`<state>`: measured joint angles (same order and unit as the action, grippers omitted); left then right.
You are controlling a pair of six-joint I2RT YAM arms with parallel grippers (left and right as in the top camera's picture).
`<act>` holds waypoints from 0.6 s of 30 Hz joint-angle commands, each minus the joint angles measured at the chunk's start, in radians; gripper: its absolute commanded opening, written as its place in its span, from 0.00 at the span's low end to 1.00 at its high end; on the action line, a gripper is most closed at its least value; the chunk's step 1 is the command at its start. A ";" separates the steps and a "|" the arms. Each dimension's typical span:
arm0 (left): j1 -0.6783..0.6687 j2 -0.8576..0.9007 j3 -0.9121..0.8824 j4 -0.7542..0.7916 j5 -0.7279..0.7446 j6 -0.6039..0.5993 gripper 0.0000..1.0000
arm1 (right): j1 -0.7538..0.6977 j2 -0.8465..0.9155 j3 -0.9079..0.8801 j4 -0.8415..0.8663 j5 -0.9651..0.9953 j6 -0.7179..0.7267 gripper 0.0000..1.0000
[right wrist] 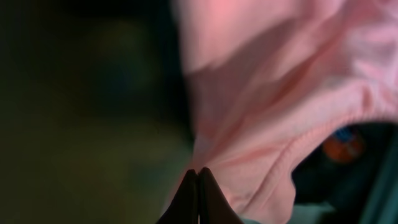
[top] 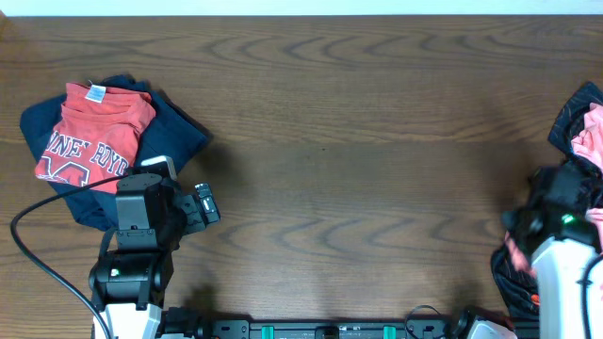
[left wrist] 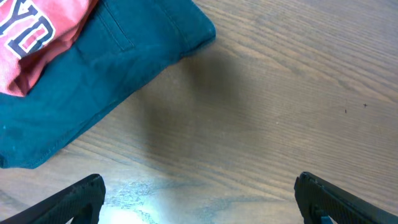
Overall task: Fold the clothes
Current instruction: 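Reach the right gripper into the pink shirt pile and pinch it, then lift the pink shirt with the right gripper and drag it leftward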
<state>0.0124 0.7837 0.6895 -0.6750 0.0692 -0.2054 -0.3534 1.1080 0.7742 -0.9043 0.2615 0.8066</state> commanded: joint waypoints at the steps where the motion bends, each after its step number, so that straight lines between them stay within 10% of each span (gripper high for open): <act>1: 0.004 -0.001 0.022 0.003 0.002 0.009 0.98 | -0.005 -0.013 0.182 0.006 -0.247 -0.257 0.01; 10: 0.004 -0.001 0.022 0.006 0.002 0.009 0.98 | 0.075 -0.013 0.470 0.108 -0.829 -0.600 0.01; 18: 0.004 -0.001 0.022 0.006 0.002 0.009 0.98 | 0.258 -0.004 0.508 0.397 -0.906 -0.588 0.01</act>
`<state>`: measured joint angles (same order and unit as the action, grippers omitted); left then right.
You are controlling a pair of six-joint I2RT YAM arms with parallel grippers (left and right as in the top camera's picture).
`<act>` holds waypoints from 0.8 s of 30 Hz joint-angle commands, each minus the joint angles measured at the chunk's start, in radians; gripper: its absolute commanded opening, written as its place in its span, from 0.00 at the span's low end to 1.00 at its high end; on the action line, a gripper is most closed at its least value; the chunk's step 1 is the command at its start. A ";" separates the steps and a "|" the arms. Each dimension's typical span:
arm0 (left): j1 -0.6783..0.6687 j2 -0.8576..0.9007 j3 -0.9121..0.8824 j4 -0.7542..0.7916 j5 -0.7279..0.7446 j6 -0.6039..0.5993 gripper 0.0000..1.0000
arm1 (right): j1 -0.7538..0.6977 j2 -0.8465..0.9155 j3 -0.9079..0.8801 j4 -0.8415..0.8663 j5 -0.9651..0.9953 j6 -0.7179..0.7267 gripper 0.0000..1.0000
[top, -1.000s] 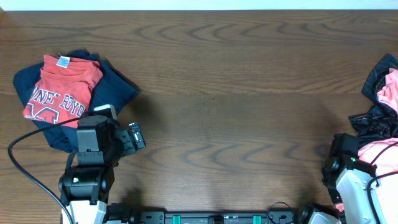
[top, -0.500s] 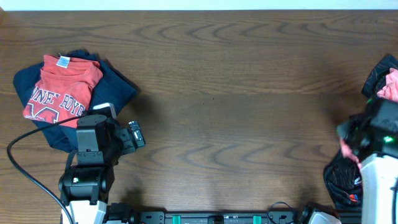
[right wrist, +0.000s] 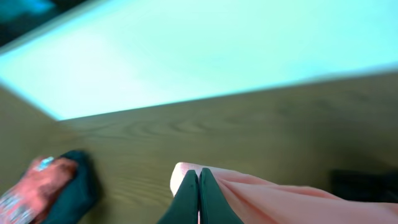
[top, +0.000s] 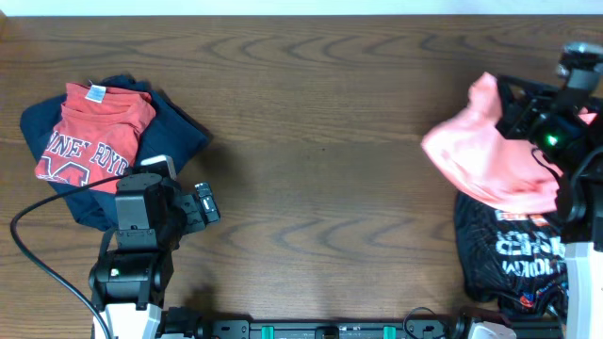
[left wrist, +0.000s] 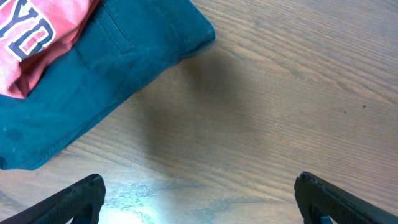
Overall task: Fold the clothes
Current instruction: 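Lift the pink shirt with the right gripper and drag it leftward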
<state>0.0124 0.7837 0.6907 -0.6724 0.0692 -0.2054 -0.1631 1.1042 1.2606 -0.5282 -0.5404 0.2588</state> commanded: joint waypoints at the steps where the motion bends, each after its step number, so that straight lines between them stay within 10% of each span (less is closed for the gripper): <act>1: 0.004 -0.001 0.021 0.004 0.002 0.009 0.98 | 0.101 0.006 0.021 0.019 -0.104 -0.057 0.01; 17: 0.004 -0.001 0.021 0.016 0.002 0.009 0.98 | 0.516 0.351 0.016 0.121 0.068 -0.103 0.02; 20: 0.004 -0.001 0.021 0.050 0.014 0.008 0.98 | 0.521 0.368 0.016 0.087 0.228 -0.058 0.54; 24: 0.004 0.009 0.021 0.151 0.128 0.009 0.98 | 0.487 0.340 0.016 -0.039 0.497 0.012 0.73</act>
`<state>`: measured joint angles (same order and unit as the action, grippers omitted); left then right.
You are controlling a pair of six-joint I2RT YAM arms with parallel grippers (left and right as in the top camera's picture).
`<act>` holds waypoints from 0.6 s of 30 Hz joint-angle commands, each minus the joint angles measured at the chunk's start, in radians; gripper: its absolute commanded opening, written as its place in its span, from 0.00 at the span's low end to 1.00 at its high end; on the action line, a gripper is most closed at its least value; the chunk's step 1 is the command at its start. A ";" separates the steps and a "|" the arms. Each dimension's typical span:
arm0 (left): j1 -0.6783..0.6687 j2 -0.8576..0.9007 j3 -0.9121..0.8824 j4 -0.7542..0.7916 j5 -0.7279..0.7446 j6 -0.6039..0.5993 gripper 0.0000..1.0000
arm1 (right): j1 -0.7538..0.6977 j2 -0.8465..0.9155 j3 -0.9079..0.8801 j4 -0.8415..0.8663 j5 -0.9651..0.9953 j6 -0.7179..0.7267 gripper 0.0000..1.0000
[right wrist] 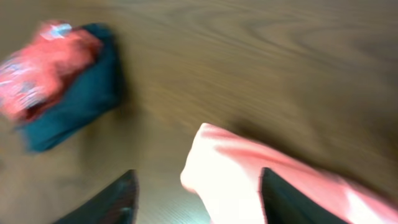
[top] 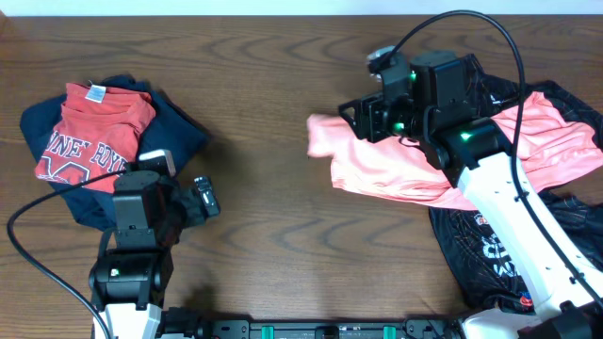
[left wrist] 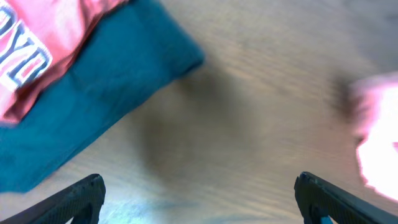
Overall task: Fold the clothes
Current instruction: 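Lift the pink shirt with the right gripper and drag it leftward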
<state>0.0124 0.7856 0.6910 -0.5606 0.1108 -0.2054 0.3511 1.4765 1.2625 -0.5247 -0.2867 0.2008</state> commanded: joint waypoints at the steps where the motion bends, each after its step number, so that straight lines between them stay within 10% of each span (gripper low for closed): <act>1: 0.002 0.016 0.021 0.066 0.109 0.009 0.98 | -0.042 -0.047 0.014 -0.082 0.298 0.097 0.75; 18: -0.470 0.646 0.021 0.566 0.144 -0.022 0.98 | -0.340 -0.171 0.014 -0.578 0.447 0.214 0.92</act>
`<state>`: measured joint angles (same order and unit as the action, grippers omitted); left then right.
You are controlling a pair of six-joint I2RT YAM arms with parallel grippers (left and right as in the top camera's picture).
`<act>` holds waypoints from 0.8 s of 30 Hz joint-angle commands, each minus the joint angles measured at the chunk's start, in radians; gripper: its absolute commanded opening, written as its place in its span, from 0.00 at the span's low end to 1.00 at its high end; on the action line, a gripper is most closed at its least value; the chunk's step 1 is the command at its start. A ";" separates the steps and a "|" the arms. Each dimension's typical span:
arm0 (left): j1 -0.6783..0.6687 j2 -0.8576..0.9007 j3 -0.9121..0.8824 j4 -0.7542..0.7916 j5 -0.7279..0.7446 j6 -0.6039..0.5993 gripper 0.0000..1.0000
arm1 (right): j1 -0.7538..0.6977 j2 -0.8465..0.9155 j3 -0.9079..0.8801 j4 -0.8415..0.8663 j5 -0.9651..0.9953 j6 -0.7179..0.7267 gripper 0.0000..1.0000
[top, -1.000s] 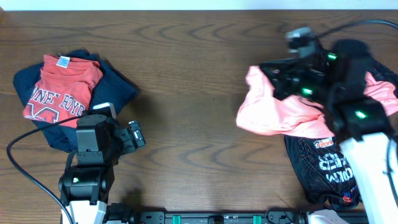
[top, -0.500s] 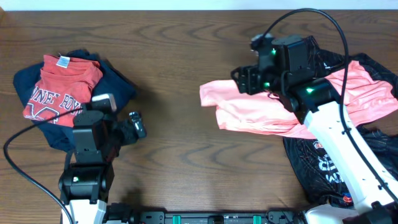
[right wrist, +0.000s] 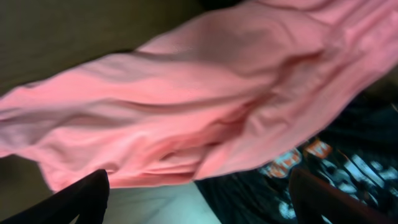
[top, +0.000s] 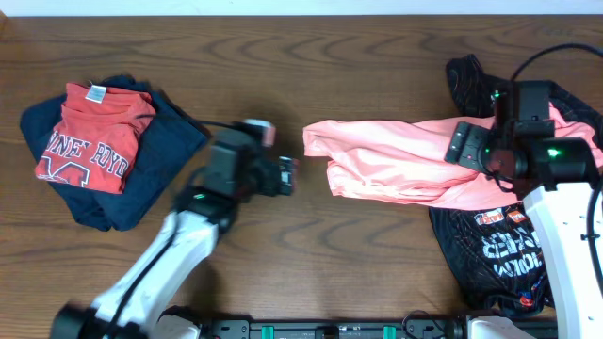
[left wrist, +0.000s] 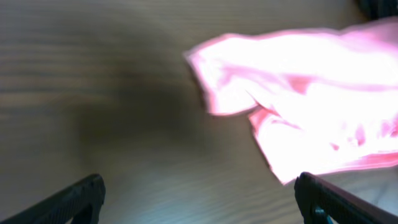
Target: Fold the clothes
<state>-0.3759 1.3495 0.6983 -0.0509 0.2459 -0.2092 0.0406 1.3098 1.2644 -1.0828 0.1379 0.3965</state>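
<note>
A pink garment (top: 405, 160) lies crumpled and stretched across the table's right half, its right end over a black printed garment (top: 499, 254). It shows in the right wrist view (right wrist: 186, 124) and the left wrist view (left wrist: 298, 93). My right gripper (right wrist: 198, 199) hangs open above the pink cloth's right end, holding nothing. My left gripper (left wrist: 199, 202) is open over bare wood just left of the pink cloth's left tip. The black garment (right wrist: 336, 174) shows under the pink one.
A folded red printed shirt (top: 94, 132) rests on folded navy trousers (top: 122, 160) at the table's left. The wooden table (top: 311, 56) has bare wood between that stack and the pink garment.
My right gripper has moved back right, away from the pink garment's left tip, and the cloth now lies flat on the table. My left gripper moved from beside the folded stack to the pink cloth's left tip.
My right gripper was shut on the pink garment in the pile at the right edge. Then it held the garment lifted at the far right. Then it stood open mid-table with the cloth spread leftward. Now the cloth lies released and both grippers stand open by it.
</note>
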 commanded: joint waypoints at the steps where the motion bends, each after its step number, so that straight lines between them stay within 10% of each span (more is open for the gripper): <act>1: -0.108 0.117 0.013 0.093 0.009 -0.033 0.98 | -0.037 -0.004 0.012 -0.032 0.023 0.018 0.92; 16: -0.342 0.501 0.014 0.541 0.008 -0.307 0.98 | -0.056 -0.005 0.012 -0.116 0.023 0.015 0.95; 22: -0.354 0.513 0.014 0.578 0.005 -0.305 0.13 | -0.058 -0.005 0.012 -0.116 0.023 0.015 0.94; 24: -0.346 0.503 0.014 0.592 0.005 -0.305 0.06 | -0.063 -0.005 0.012 -0.115 0.024 0.016 0.94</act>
<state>-0.7292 1.8565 0.7113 0.5243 0.2558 -0.4999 -0.0082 1.3098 1.2644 -1.1965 0.1505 0.4023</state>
